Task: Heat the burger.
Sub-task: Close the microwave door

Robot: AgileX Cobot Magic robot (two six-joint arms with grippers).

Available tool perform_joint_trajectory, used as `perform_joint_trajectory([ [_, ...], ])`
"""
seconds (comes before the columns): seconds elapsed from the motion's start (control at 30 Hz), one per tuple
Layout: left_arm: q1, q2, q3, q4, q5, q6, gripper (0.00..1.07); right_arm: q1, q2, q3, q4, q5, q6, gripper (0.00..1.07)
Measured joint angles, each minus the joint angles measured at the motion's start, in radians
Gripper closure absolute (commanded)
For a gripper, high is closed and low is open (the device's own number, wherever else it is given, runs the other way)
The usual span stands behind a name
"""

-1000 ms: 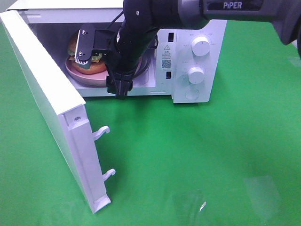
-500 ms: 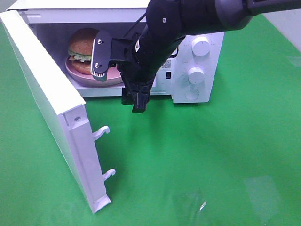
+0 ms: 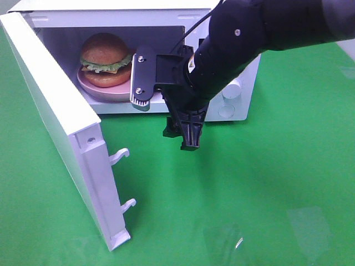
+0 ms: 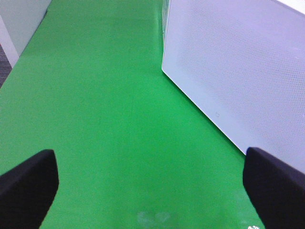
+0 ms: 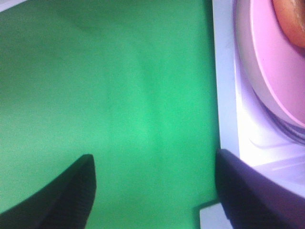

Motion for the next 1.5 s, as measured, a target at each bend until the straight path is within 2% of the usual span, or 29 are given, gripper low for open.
perform_joint_trajectory([
  [0.13, 0.0, 0.0, 0.0, 0.0, 0.0, 0.0, 0.06, 0.0, -0.057, 0.057, 0.01, -0.016, 0.028, 0.31],
  [0.17, 0.0, 0.0, 0.0, 0.0, 0.0, 0.0, 0.06, 0.0, -0.1, 0.1, 0.02, -0.018, 0.058, 0.26],
  [0.2, 0.0, 0.0, 0.0, 0.0, 0.0, 0.0, 0.06, 0.0, -0.1, 0.1, 0.02, -0.018, 0.058, 0.26],
  [0.23, 0.0, 0.0, 0.0, 0.0, 0.0, 0.0, 0.06, 0.0, -0.14, 0.142, 0.026, -0.019, 0.102, 0.24],
  [0.4, 0.0, 0.0, 0.0, 0.0, 0.0, 0.0, 0.06, 0.0, -0.233, 0.211, 0.04, -0.009, 0.217, 0.25],
  [0.47, 0.0, 0.0, 0.0, 0.0, 0.0, 0.0, 0.06, 0.0, -0.321, 0.254, 0.045, 0.039, 0.36, 0.26],
  [0.57, 0.0, 0.0, 0.0, 0.0, 0.0, 0.0, 0.06, 0.0, -0.346, 0.264, 0.046, 0.056, 0.398, 0.27],
  [0.87, 0.0, 0.0, 0.0, 0.0, 0.0, 0.0, 0.06, -0.017, -0.574, 0.309, 0.052, 0.269, 0.68, 0.29],
  [1.0, 0.0, 0.0, 0.0, 0.0, 0.0, 0.0, 0.06, -0.074, -0.62, 0.309, 0.055, 0.348, 0.749, 0.3],
  [1.03, 0.0, 0.0, 0.0, 0.0, 0.0, 0.0, 0.06, -0.158, -0.649, 0.309, 0.055, 0.418, 0.799, 0.31],
  [1.13, 0.0, 0.0, 0.0, 0.0, 0.0, 0.0, 0.06, -0.191, -0.659, 0.309, 0.054, 0.443, 0.814, 0.32],
  [1.17, 0.0, 0.0, 0.0, 0.0, 0.0, 0.0, 0.06, -0.249, -0.68, 0.309, 0.054, 0.482, 0.843, 0.32],
  [1.2, 0.0, 0.0, 0.0, 0.0, 0.0, 0.0, 0.06, -0.249, -0.68, 0.309, 0.054, 0.482, 0.843, 0.32],
  [1.23, 0.0, 0.0, 0.0, 0.0, 0.0, 0.0, 0.06, -0.305, -0.705, 0.309, 0.054, 0.509, 0.875, 0.32],
  [1.27, 0.0, 0.0, 0.0, 0.0, 0.0, 0.0, 0.06, -0.305, -0.705, 0.309, 0.054, 0.509, 0.875, 0.32],
  [1.3, 0.0, 0.0, 0.0, 0.0, 0.0, 0.0, 0.06, -0.356, -0.737, 0.309, 0.054, 0.534, 0.909, 0.32],
  [1.4, 0.0, 0.0, 0.0, 0.0, 0.0, 0.0, 0.06, -0.386, -0.78, 0.309, 0.048, 0.558, 0.93, 0.32],
  [1.47, 0.0, 0.0, 0.0, 0.0, 0.0, 0.0, 0.06, -0.396, -0.899, 0.309, 0.031, 0.598, 0.962, 0.32],
  [1.5, 0.0, 0.0, 0.0, 0.0, 0.0, 0.0, 0.06, -0.396, -0.899, 0.309, 0.031, 0.598, 0.962, 0.32],
])
